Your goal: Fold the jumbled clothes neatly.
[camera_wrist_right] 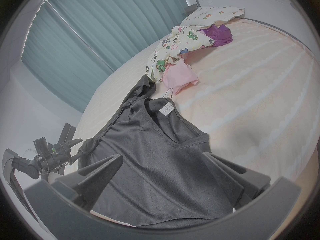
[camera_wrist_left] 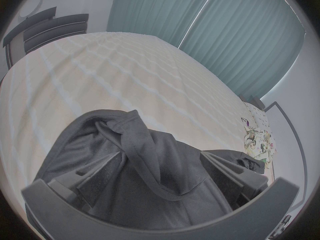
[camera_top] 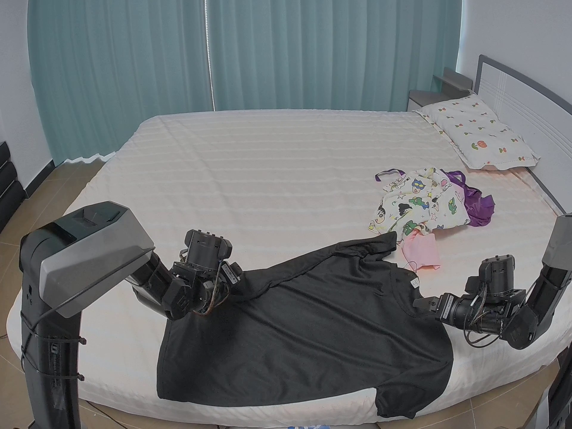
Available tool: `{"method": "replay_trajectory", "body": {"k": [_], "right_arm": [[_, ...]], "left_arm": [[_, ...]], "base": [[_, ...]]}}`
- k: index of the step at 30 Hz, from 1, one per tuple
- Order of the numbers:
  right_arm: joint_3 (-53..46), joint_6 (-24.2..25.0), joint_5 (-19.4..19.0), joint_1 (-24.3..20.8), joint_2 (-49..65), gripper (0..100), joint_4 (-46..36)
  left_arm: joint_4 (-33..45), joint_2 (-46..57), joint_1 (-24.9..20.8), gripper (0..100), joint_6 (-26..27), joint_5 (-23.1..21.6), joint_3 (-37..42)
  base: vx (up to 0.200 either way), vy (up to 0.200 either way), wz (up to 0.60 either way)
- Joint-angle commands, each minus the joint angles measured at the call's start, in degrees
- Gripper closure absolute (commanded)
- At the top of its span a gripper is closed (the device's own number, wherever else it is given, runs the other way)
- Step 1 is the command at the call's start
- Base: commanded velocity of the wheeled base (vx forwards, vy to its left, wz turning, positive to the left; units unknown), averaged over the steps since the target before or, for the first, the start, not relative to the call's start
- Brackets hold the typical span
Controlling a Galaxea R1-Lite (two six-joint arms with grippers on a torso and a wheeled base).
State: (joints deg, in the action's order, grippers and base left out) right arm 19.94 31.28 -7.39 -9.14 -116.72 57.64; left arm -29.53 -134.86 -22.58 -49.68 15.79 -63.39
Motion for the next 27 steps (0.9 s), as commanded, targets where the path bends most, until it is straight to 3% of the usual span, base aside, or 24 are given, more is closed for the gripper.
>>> {"method": "replay_trajectory", "body": {"k": [1, 20, 27], "right_arm": [[0.0, 0.0, -0.1, 0.0, -0.1, 0, 0.0], [0.0, 0.0, -0.1, 0.0, -0.3, 0, 0.0], [0.0, -0.1, -0.1, -0.1, -1.0, 0, 0.0]], "left_arm": [[1.4, -2.0, 0.5, 100, 0.0, 0.0, -2.1], [5.8, -6.3, 11.4, 100, -0.1, 0.5, -19.0], [7.0, -7.8, 13.3, 100, 0.0, 2.1, -20.8]], "base": [[0.000, 0.000, 0.00], [0.000, 0.000, 0.00], [0.000, 0.000, 0.00]]}}
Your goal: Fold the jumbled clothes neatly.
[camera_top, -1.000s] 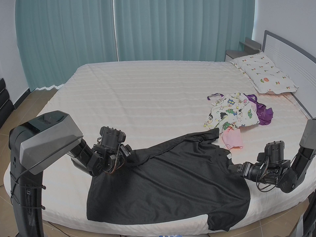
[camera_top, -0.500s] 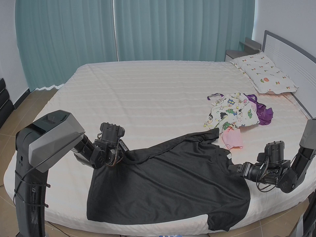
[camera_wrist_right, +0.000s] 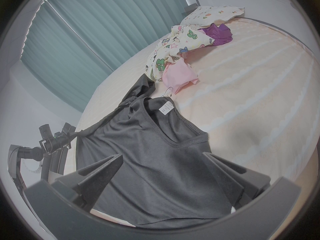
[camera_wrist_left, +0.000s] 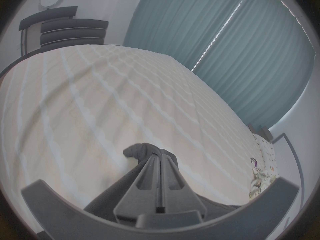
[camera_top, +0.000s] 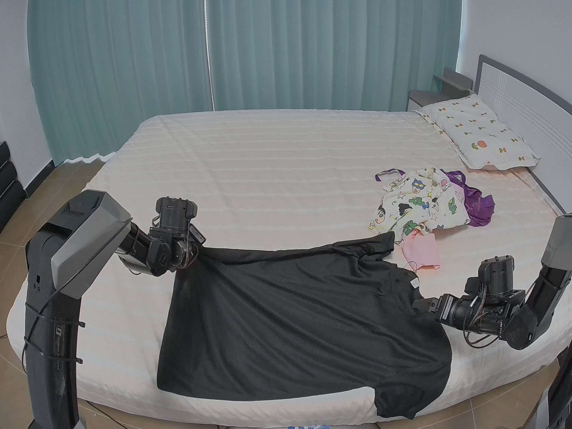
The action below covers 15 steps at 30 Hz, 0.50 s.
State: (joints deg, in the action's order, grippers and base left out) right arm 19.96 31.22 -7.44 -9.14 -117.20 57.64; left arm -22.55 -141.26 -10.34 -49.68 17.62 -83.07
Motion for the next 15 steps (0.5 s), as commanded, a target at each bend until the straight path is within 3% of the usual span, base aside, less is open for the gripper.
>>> {"method": "replay_trajectory", "body": {"k": [1, 3, 4, 15], "right_arm": [[0.0, -0.1, 0.1, -0.1, -1.0, 0, 0.0], [0.1, 0.0, 0.0, -0.1, -1.0, 0, 0.0], [0.1, 0.0, 0.0, -0.1, -1.0, 0, 0.0], [0.1, 0.2, -0.1, -0.1, -1.0, 0, 0.5]], "left_arm": [[0.4, -2.0, 1.6, 100, 0.1, 0.2, -1.1], [0.9, -2.5, 1.7, 100, 0.2, 0.1, -1.3], [1.0, -2.7, 1.7, 0, 0.2, 0.1, -1.5], [2.3, -1.6, 3.1, 0, 0.4, -0.7, -4.1]], "base": [[0.000, 0.000, 0.00], [0.000, 0.000, 0.00], [0.000, 0.000, 0.00], [0.000, 0.000, 0.00]]}}
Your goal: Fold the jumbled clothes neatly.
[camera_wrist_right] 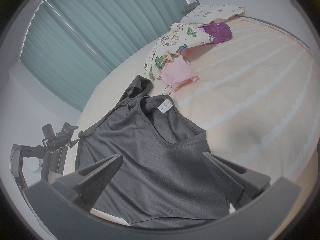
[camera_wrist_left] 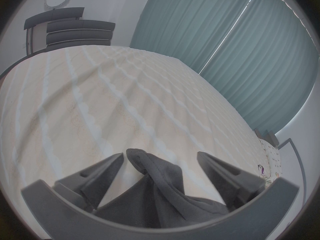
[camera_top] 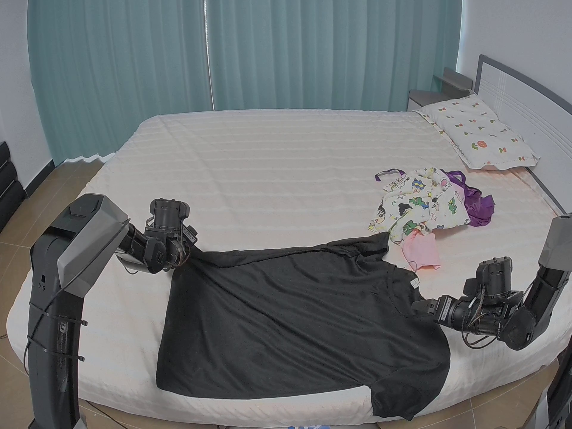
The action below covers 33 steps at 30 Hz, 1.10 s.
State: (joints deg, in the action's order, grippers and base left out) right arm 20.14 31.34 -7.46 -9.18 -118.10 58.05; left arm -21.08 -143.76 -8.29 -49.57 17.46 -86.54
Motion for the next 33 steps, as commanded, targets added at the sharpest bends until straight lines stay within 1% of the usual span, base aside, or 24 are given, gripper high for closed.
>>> {"method": "replay_trajectory", "body": {"k": [1, 4, 7, 11, 12, 13, 15, 16, 20, 21, 23, 26, 28, 31, 33], "right_arm": [[-0.1, 0.0, -0.1, 0.0, -0.1, 0, 0.0], [-0.1, 0.0, -0.1, 0.0, -0.2, 0, 0.0], [-0.1, 0.0, -0.1, 0.0, -0.2, 0, 0.0], [0.0, 0.0, -0.1, 0.0, -0.8, 0, 0.1], [0.0, 0.0, -0.1, 0.0, -0.8, 0, 0.1], [0.0, 0.0, -0.1, 0.0, -0.9, 0, 0.4], [0.0, 0.0, -0.1, 0.0, -0.9, 0, 0.4], [0.0, 0.0, -0.1, 0.0, -0.9, 0, 0.4], [0.0, 0.7, -0.2, 0.0, -0.8, 0, 0.5], [0.2, 1.6, -0.3, 0.0, -0.8, 0, 0.5], [0.3, 2.5, -0.4, 0.0, -0.8, 0, 0.5], [0.9, 3.3, -0.4, 0.0, -0.9, 0, 0.5], [1.1, 3.7, -0.4, -0.1, -1.0, 0, 0.4], [1.1, 3.7, -0.4, -0.5, -1.3, 0, 0.5], [1.2, 3.8, -0.4, -0.8, -1.7, 0, 0.5]], "left_arm": [[2.0, 0.9, 1.3, 0, 0.3, -0.9, -0.7], [5.1, 1.2, 2.4, 0, 2.1, -2.3, -0.8], [5.4, 1.2, 3.4, 0, 3.0, -3.2, -0.8], [5.6, 1.4, 3.7, 0, 2.8, -6.5, -0.8], [5.6, 1.4, 3.7, 0, 2.8, -6.5, -0.8], [5.7, 1.5, 3.5, 0, 2.6, -7.9, -0.6], [6.0, 1.4, 3.2, 0, 2.5, -9.2, -0.3], [6.5, 1.2, 2.8, 100, 2.5, -9.5, -0.3], [8.2, 0.7, 2.0, 100, 2.6, -10.2, -1.1], [8.5, -0.1, 1.7, 100, 3.1, -9.9, -2.3], [8.6, -0.6, 2.0, 100, 3.0, -8.4, -4.9], [8.5, -0.4, 2.8, 100, 2.9, -3.0, -8.3], [8.3, 0.5, 3.2, 100, 3.2, -0.5, -10.0], [8.5, 3.2, 3.5, 100, 3.5, -0.6, -10.1], [8.5, 3.3, 3.5, 100, 5.5, -0.7, -10.2]], "base": [[0.000, 0.000, 0.00], [0.000, 0.000, 0.00], [0.000, 0.000, 0.00], [0.000, 0.000, 0.00], [0.000, 0.000, 0.00], [0.000, 0.000, 0.00], [0.000, 0.000, 0.00], [0.000, 0.000, 0.00], [0.000, 0.000, 0.00], [0.000, 0.000, 0.00], [0.000, 0.000, 0.00], [0.000, 0.000, 0.00], [0.000, 0.000, 0.00], [0.000, 0.000, 0.00], [0.000, 0.000, 0.00]]}}
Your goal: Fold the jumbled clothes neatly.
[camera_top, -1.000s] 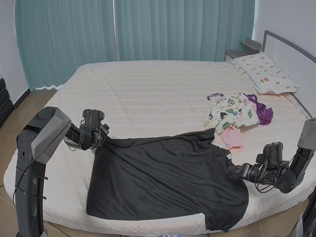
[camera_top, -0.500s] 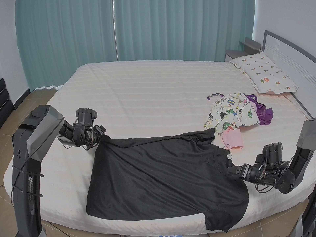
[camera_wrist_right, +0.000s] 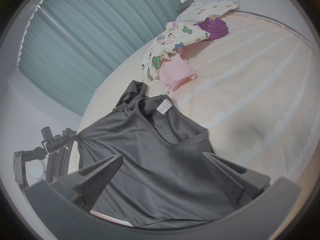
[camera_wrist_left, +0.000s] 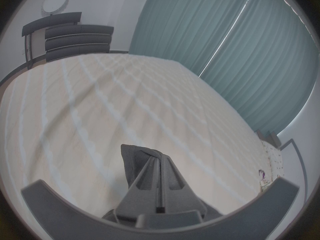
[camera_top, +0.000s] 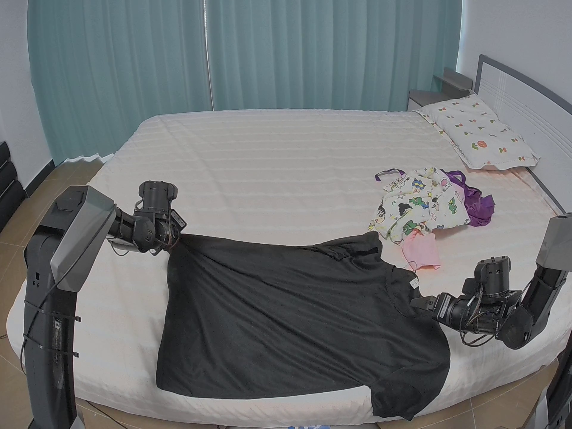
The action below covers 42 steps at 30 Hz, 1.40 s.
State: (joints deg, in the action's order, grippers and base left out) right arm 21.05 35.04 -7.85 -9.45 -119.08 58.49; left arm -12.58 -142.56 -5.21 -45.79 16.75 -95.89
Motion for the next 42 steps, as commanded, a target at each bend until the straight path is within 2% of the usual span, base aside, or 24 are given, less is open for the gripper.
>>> {"method": "replay_trajectory", "body": {"k": [1, 3, 9, 10, 16, 20, 25, 29, 30, 36, 42], "right_arm": [[0.3, 0.1, 0.0, -0.7, -0.7, 0, 0.0], [0.2, 0.1, -0.1, -0.7, -0.8, 0, 0.0], [0.7, 1.1, -0.1, -0.7, -0.9, 0, 0.8], [1.1, 1.8, -0.1, -0.7, -0.9, 0, 1.5], [5.1, 7.9, 0.5, -2.3, -0.7, 0, 2.6], [10.8, 12.6, 0.5, -4.8, -1.5, 0, 1.5], [26.5, 19.1, 2.7, -8.0, -2.8, 0, -11.0], [39.0, 25.1, 4.4, -10.2, -5.8, 0, -20.1], [43.4, 26.6, 5.1, -10.9, -8.0, 0, -22.3], [56.4, 26.8, 7.7, -12.5, -17.9, 0, -29.0], [62.1, 26.5, 8.2, -12.2, -21.9, 0, -31.5]], "left_arm": [[0.0, 2.1, 0.4, 100, 2.8, 0.0, -0.8], [-0.1, 1.4, 0.2, 100, 5.3, 0.0, -0.5], [0.0, -1.9, 0.0, 100, 5.9, -0.1, -1.1], [0.0, -2.2, 0.0, 0, 5.9, -0.1, -1.2], [0.1, -2.0, 0.4, 0, 5.4, -0.1, -0.8], [0.2, 1.3, 1.1, 0, 2.4, -0.5, 1.1], [-1.0, 13.4, 1.4, 0, -1.8, -10.5, 14.2], [-5.1, 19.4, 1.1, 0, -2.9, -12.5, 24.9], [-8.2, 20.7, 0.9, 0, -3.9, -12.6, 29.0], [-20.6, 23.9, -0.9, 0, -9.1, -12.7, 45.2], [-26.2, 24.3, -2.4, 0, -12.4, -12.7, 52.7]], "base": [[0.000, 0.000, 0.00], [0.000, 0.000, 0.00], [0.000, 0.000, 0.00], [0.000, 0.000, 0.00], [0.000, 0.000, 0.00], [0.000, 0.000, 0.00], [0.000, 0.000, 0.00], [0.000, 0.000, 0.00], [0.000, 0.000, 0.00], [0.000, 0.000, 0.00], [0.000, 0.000, 0.00]]}}
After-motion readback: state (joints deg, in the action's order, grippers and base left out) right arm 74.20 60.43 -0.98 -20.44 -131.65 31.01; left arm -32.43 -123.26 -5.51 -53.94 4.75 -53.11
